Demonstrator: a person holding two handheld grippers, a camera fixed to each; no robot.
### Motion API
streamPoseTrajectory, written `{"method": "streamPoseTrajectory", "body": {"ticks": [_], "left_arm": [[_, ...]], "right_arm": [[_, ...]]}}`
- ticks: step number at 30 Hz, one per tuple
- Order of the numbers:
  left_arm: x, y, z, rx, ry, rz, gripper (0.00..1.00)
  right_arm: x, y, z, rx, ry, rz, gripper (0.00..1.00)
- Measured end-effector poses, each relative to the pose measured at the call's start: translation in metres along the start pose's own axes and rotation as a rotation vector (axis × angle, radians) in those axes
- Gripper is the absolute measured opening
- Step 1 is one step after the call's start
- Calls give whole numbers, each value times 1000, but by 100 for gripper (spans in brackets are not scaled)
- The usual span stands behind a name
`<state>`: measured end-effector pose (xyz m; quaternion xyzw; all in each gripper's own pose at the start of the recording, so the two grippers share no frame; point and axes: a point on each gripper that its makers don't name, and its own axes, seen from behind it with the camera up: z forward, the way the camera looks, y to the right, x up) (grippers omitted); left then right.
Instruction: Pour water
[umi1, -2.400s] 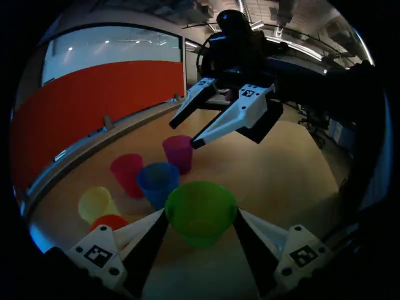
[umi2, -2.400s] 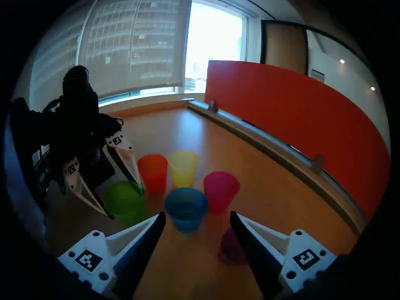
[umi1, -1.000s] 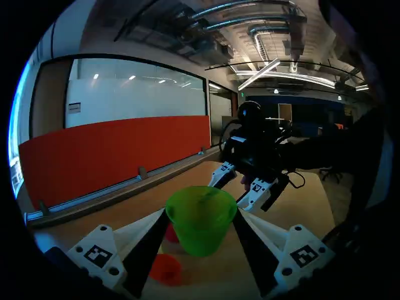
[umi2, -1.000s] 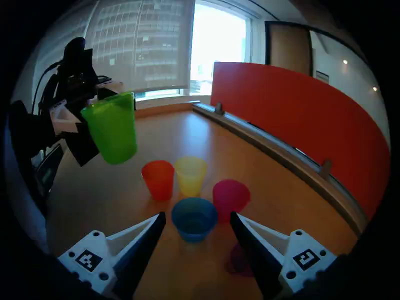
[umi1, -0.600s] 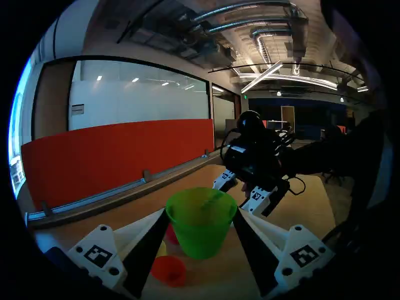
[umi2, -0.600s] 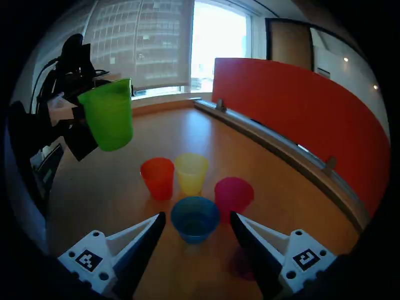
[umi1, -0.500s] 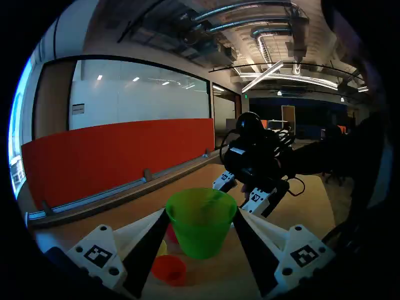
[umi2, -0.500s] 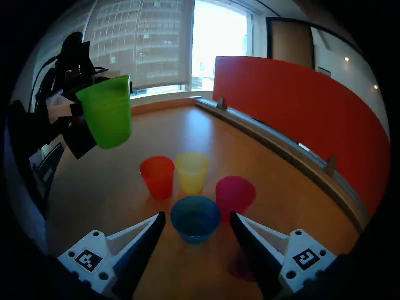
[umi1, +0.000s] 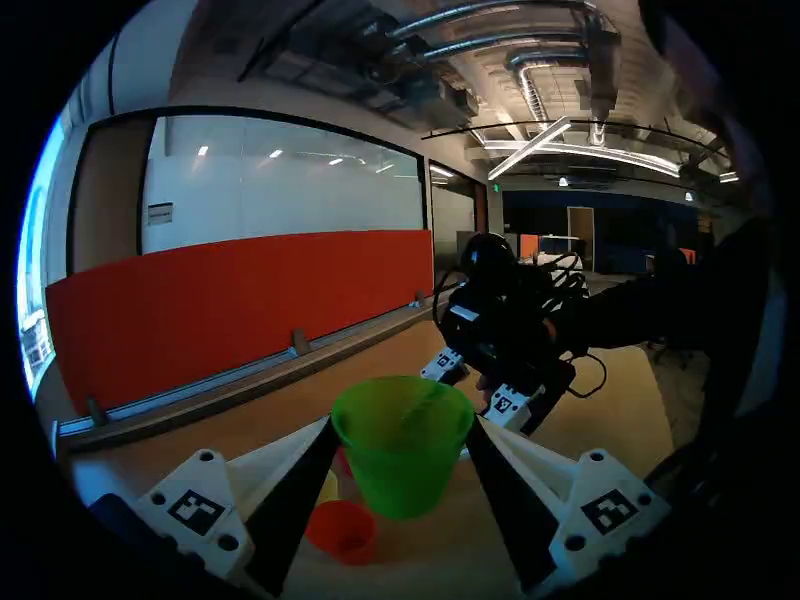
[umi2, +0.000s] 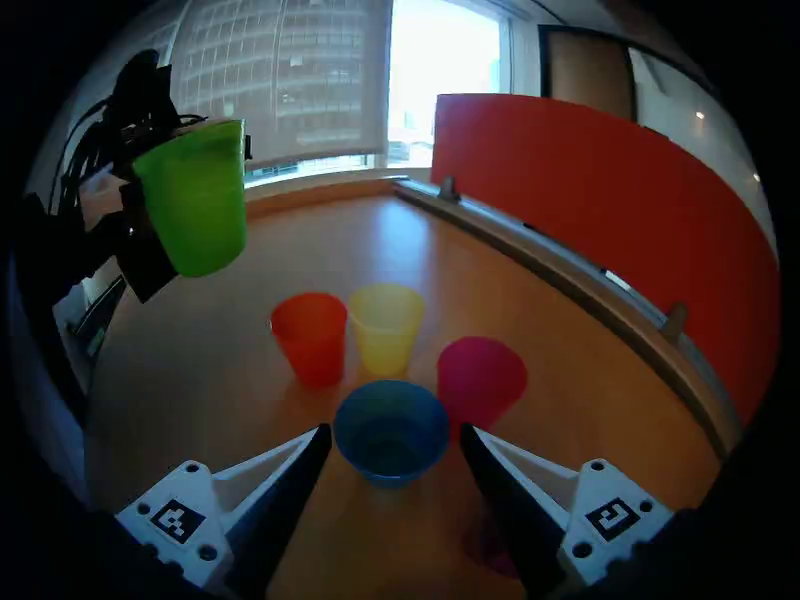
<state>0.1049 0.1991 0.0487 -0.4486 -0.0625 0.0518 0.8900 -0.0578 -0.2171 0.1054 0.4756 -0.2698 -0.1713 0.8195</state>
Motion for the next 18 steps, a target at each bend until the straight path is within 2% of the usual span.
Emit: {"method": "streamPoseTrajectory", "body": {"ticks": [18], "left_arm": [[-9,-4,-3,9,-15,-6,88]], "right_arm": [[-12,-3,29,15,-48,-20,100]]}}
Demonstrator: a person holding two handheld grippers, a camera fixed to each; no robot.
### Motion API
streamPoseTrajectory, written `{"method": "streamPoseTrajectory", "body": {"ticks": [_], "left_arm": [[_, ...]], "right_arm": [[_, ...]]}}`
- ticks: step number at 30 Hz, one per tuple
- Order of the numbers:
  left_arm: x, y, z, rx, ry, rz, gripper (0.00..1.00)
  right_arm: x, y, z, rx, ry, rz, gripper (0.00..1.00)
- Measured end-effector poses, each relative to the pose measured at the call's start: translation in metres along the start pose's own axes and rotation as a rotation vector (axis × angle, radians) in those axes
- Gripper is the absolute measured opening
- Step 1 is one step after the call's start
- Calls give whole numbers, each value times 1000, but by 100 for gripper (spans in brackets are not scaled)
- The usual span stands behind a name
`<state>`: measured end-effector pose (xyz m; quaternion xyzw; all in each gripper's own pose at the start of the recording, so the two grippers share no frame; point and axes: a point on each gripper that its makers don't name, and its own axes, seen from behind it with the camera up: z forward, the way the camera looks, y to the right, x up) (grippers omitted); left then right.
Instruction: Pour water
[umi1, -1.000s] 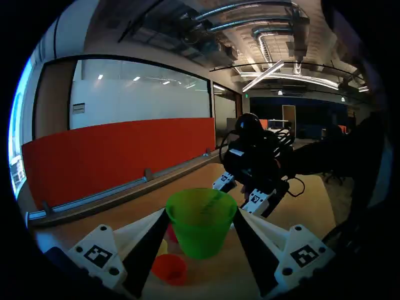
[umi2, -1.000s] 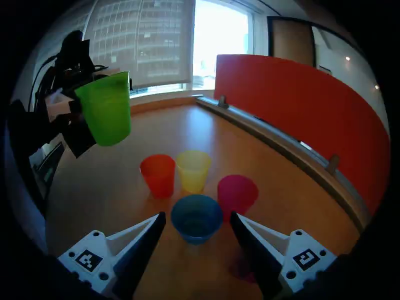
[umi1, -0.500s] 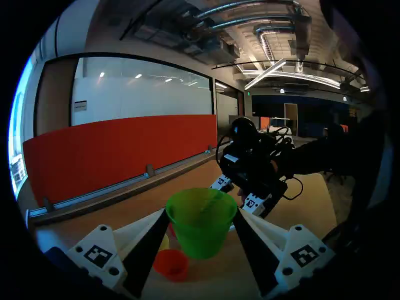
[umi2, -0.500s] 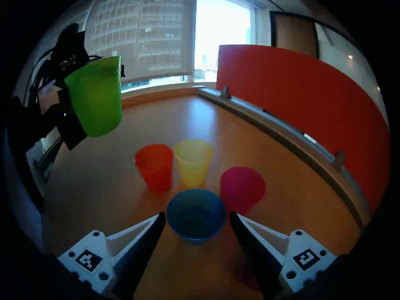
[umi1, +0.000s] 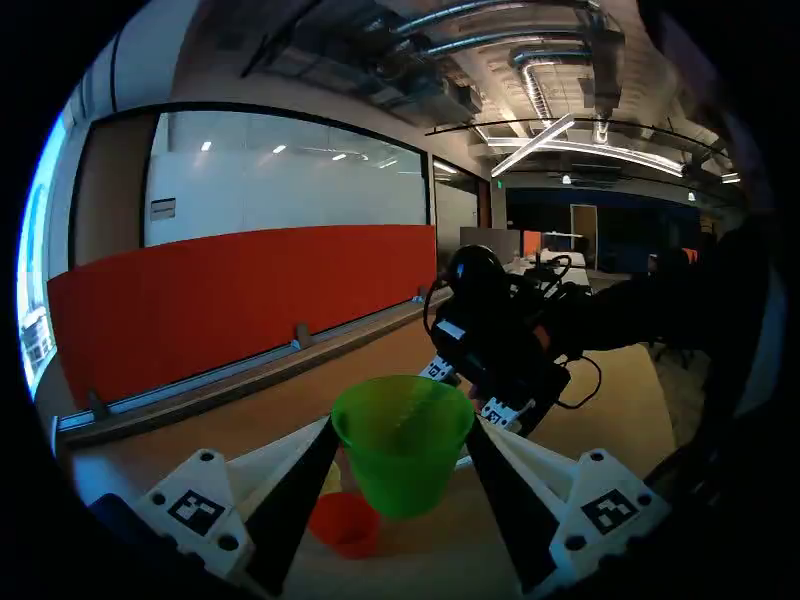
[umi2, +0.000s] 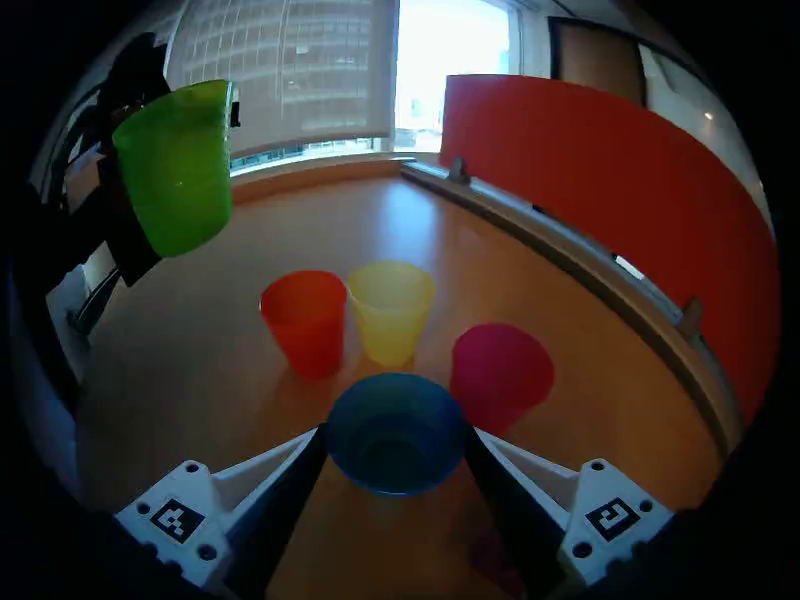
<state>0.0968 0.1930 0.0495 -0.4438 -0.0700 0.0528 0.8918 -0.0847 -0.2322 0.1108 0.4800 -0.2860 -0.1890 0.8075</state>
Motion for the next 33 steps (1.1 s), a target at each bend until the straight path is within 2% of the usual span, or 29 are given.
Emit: {"method": "streamPoseTrajectory", "body": {"ticks": [6,11,21,27,33], "left_arm": [[-3,-2,-1,3,-2,-1,88],[-4,-2,-2,2,-2,-6,88],[-9,-1,0,0,-12,-13,88],[-14,-1,0,3,-26,-15,88],[-18,0,-1,10,-40,-11,88]], "right_arm": [[-3,0,6,-6,-13,-18,100],[-5,2,7,-18,-18,-28,94],[-4,-4,5,0,7,-5,91],[4,-10,-4,3,39,11,91],[21,-10,-25,-26,93,27,91]]}}
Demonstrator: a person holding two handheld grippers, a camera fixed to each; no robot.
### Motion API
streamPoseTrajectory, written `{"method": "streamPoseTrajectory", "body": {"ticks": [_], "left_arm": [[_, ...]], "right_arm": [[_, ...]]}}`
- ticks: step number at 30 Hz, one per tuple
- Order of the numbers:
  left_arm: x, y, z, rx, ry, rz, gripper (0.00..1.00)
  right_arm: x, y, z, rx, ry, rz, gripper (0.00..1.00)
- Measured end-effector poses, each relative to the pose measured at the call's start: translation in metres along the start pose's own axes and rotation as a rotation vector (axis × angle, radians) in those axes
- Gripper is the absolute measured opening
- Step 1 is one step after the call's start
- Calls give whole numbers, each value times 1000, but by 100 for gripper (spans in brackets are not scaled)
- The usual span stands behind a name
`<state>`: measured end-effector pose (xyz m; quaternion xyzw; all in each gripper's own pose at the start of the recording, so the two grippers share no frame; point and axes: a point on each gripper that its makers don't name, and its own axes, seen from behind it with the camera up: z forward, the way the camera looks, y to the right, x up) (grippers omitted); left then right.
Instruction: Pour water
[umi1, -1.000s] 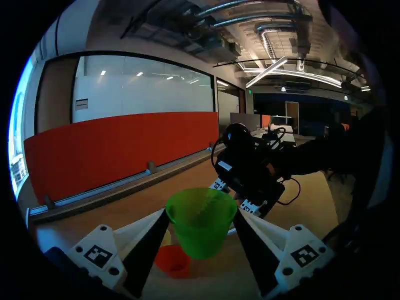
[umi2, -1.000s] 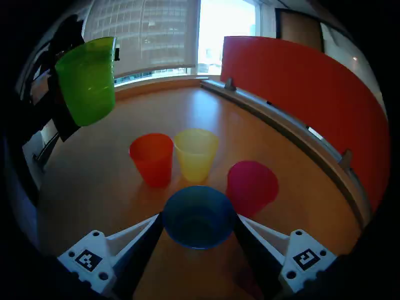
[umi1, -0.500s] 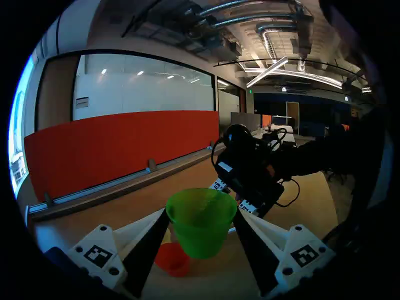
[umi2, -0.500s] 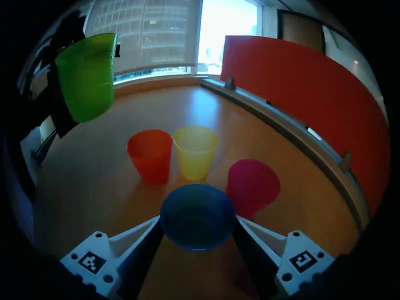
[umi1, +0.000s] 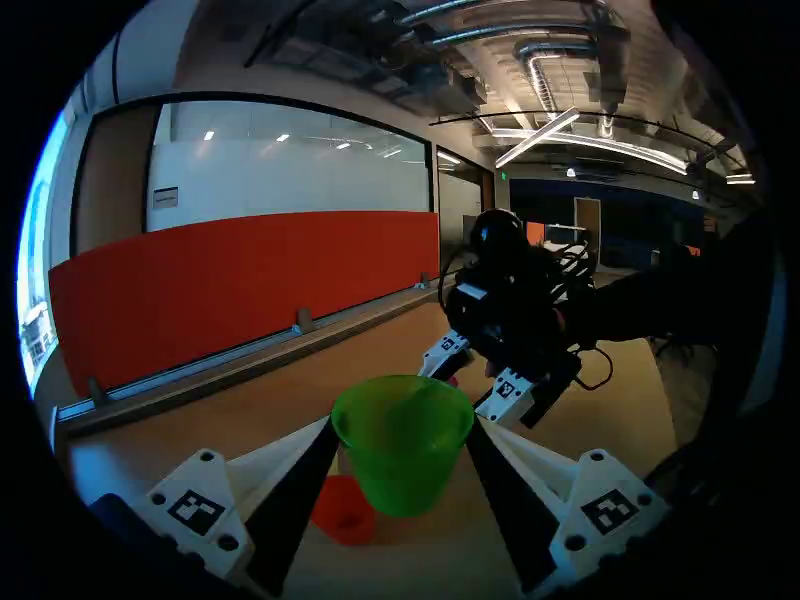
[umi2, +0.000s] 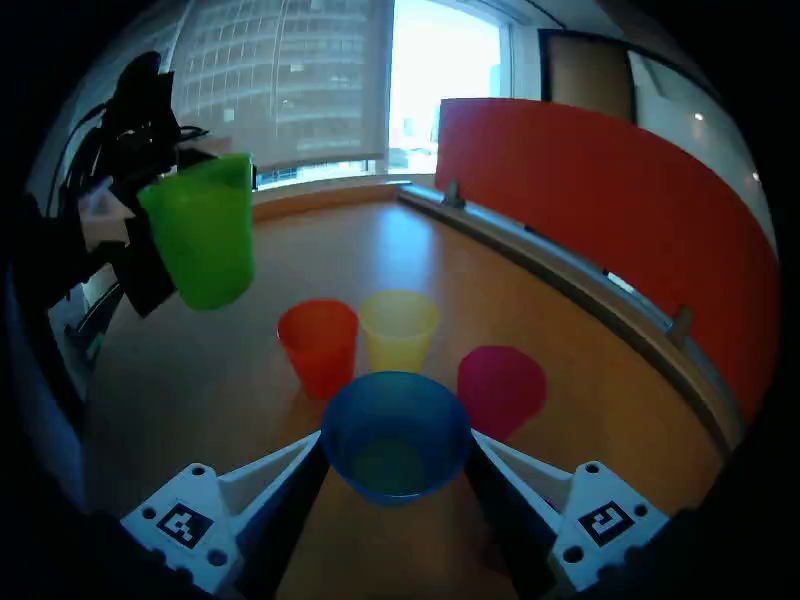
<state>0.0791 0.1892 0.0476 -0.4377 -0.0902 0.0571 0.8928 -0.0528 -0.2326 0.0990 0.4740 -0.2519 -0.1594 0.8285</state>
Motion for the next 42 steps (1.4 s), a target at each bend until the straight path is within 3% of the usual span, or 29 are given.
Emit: {"method": "streamPoseTrajectory", "body": {"ticks": [13,20,32,42], "left_arm": [[-2,11,-4,1,-19,10,88],[3,22,-6,-3,0,-15,88],[2,33,-17,-3,9,-32,88],[5,39,-22,-14,24,-31,88]], "right_arm": [[57,-5,-57,-61,156,2,91],[91,-16,-81,-75,244,7,91],[129,-36,-105,-97,362,3,92],[149,-48,-112,-86,439,11,92]]}}
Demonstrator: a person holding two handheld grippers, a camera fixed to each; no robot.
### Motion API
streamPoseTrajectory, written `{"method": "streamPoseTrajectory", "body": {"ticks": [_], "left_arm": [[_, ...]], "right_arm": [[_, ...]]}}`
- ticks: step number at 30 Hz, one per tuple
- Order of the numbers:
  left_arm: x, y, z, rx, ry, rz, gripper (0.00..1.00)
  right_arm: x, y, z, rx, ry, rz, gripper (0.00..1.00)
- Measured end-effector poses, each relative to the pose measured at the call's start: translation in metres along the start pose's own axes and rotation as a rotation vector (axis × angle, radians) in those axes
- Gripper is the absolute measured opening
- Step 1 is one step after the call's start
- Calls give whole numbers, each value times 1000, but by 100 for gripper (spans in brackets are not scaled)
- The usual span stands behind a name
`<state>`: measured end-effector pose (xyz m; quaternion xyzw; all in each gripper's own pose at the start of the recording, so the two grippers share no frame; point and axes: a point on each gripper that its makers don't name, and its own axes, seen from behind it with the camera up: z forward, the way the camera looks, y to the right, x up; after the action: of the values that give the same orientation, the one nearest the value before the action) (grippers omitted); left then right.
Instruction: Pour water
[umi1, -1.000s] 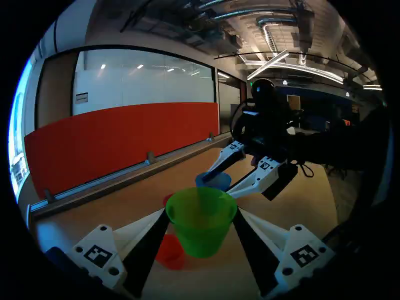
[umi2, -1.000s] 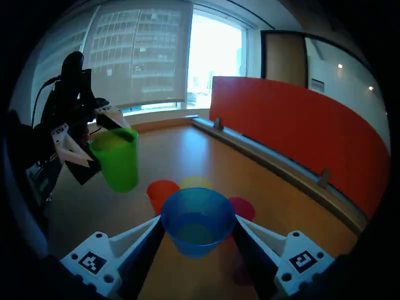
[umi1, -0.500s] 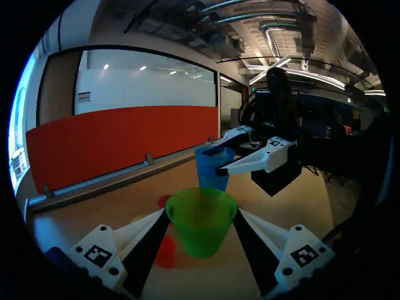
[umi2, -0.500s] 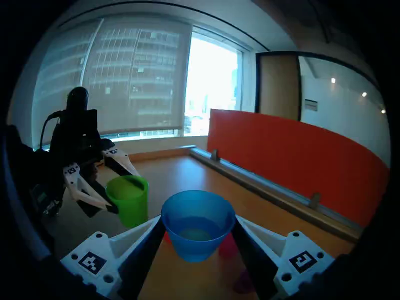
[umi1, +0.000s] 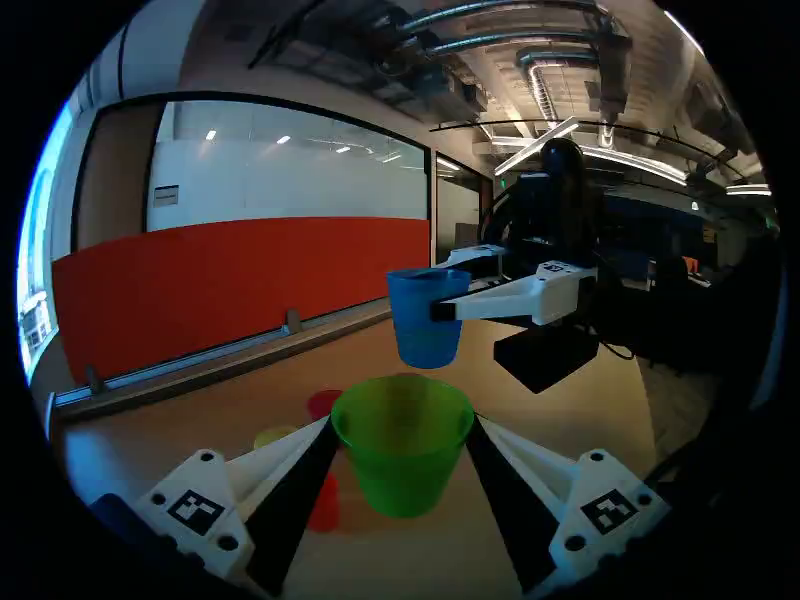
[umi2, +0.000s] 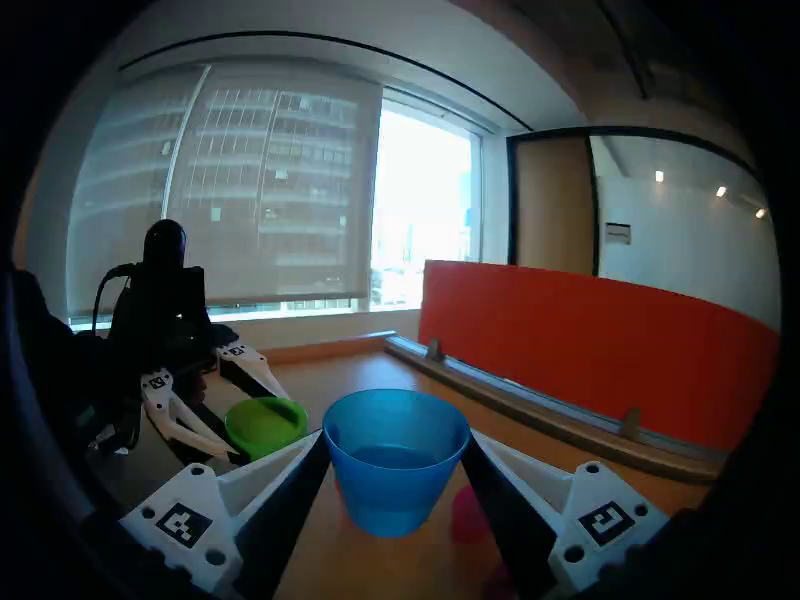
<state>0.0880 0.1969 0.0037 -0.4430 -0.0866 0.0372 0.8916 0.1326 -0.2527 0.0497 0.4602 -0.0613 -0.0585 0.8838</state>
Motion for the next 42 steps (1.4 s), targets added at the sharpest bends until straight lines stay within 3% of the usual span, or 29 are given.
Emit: {"method": "streamPoseTrajectory", "body": {"ticks": [12,23,32,42], "left_arm": [[2,2,0,-11,24,-11,88],[3,6,0,-28,41,-11,88],[9,10,1,-48,57,-23,89],[10,18,0,-80,64,-25,88]], "right_arm": [[16,0,2,-4,60,8,92],[30,1,3,-12,91,-54,92],[46,-6,2,9,109,-68,92],[59,-12,4,23,111,-138,92]]}}
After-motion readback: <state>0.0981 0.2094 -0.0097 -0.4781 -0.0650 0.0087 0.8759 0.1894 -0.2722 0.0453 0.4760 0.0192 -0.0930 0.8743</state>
